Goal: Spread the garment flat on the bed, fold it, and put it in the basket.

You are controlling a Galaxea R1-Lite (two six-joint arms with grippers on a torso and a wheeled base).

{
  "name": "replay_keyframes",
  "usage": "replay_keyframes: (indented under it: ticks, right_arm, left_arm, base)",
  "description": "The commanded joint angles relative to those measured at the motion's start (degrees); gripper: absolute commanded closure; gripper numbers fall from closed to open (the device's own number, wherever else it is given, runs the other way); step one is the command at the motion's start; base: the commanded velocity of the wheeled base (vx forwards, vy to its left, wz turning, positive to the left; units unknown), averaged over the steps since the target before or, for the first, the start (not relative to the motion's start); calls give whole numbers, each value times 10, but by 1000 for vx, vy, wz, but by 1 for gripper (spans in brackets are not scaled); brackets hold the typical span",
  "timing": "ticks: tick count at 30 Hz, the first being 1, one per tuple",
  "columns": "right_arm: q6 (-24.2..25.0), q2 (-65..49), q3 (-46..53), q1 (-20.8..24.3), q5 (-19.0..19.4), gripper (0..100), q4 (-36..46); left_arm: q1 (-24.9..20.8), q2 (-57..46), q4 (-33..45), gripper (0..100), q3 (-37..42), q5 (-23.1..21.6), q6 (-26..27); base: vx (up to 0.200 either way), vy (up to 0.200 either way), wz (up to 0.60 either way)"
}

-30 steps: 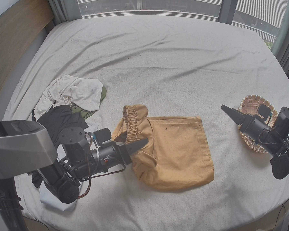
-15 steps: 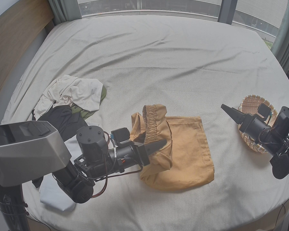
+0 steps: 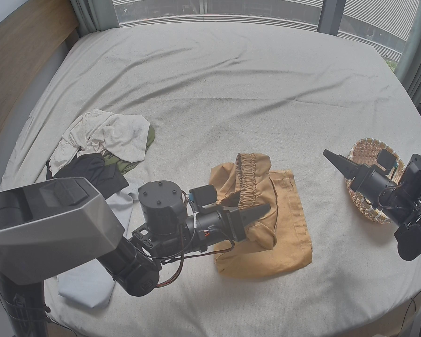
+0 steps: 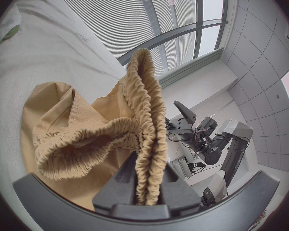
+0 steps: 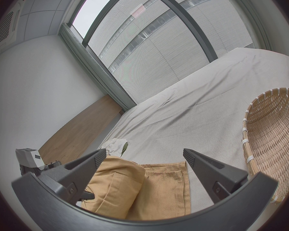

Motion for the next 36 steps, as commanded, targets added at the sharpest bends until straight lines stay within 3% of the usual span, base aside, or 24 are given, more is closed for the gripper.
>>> replay_keyframes:
  ticks: [1, 18, 19, 36]
  right_arm:
    - [0, -1, 0, 0, 1, 0, 0]
    - [0, -4, 1, 1, 0, 0, 0]
    - [0, -4, 1, 1, 0, 0, 0]
    - [-1, -3, 2, 2, 1, 0, 0]
  left_arm:
    - [-8, 18, 8, 100, -11, 0, 0]
    - [-13, 39, 13, 100, -20, 3, 3]
    - [-13, 40, 13, 0, -20, 3, 3]
    - [-2, 32, 10, 0, -23, 30, 4]
  base:
    - [0, 0, 0]
    - [0, 0, 0]
    - [0, 0, 0]
    - [0, 0, 0]
